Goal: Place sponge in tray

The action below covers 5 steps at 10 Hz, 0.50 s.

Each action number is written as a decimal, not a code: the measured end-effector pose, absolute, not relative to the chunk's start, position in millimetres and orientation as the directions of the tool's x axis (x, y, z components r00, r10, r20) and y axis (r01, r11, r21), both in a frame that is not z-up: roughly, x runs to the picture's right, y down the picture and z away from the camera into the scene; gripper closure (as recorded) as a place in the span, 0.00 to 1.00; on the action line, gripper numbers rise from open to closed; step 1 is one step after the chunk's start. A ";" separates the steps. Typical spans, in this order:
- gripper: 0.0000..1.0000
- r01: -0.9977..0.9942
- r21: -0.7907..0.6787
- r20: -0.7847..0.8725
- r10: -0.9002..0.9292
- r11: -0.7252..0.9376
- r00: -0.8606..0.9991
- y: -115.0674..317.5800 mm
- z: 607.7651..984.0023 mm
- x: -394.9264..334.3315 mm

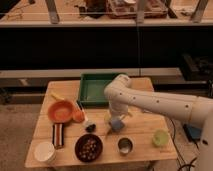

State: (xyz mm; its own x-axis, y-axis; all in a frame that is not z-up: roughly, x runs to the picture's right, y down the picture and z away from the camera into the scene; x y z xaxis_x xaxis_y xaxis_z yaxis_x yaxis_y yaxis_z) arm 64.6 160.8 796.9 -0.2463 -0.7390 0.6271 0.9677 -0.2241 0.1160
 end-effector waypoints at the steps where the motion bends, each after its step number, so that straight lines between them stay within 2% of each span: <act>1: 0.20 0.966 0.126 0.639 -0.726 -0.226 -0.253 166.5 805.4 59.3; 4: 0.23 0.969 0.127 0.661 -0.711 -0.210 -0.241 174.2 823.6 60.5; 5: 0.31 0.971 0.127 0.668 -0.706 -0.203 -0.235 177.2 828.9 60.2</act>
State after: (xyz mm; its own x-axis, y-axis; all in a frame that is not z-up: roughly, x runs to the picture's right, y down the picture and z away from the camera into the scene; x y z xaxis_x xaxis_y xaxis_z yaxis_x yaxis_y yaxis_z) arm 60.2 177.2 828.9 -0.2353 -0.7063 0.6677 0.9708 -0.2031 0.1273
